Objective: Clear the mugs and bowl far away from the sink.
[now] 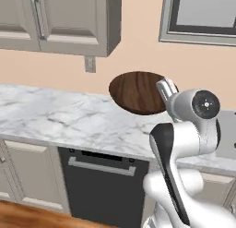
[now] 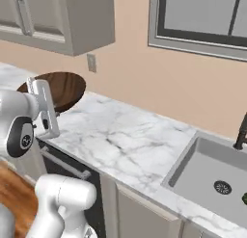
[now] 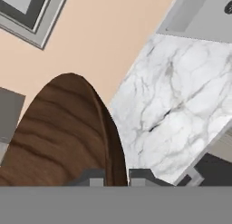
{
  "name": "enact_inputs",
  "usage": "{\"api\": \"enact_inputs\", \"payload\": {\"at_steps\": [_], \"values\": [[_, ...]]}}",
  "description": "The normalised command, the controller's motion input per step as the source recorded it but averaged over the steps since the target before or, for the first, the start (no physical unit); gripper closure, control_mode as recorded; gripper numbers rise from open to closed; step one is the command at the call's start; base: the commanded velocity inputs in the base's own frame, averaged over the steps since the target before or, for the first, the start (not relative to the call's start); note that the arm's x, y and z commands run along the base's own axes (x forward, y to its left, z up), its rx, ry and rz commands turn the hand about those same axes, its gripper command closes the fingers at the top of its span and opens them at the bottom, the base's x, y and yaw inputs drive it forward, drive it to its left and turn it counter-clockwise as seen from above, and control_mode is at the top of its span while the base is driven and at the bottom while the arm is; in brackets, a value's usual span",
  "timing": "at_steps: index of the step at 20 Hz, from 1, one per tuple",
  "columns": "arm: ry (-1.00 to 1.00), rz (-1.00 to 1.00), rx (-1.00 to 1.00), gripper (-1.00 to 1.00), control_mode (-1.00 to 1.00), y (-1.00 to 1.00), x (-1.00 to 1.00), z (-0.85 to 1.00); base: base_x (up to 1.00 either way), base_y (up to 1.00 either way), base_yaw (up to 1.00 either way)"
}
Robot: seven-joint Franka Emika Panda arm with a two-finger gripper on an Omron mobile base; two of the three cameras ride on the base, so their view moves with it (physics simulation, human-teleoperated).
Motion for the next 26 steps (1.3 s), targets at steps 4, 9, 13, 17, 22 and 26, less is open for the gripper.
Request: {"api": "enact_inputs", "payload": {"at_steps": [4,9,13,17,22,26], "values": [[0.00,0.00,0.00,1.00,1.00,0.00,0.00,0.00,-0.98,0.97,0.47],[0.00,0.00,0.00,1.00,1.00,0.00,0.00,0.00,-0.45,0.74,0.74],[0.00,0.00,0.00,1.00,1.00,0.00,0.00,0.00,0.00,0.08,1.00],[0.00,0.00,0.00,1.00,1.00,0.00,0.00,0.00,0.00,0.04,1.00],[0.00,0.00,0.00,1.00,1.00,0.00,0.00,0.00,0.00,0.02,1.00],[0.00,0.00,0.00,1.00,1.00,0.00,0.00,0.00,0.00,0.03,1.00]]}}
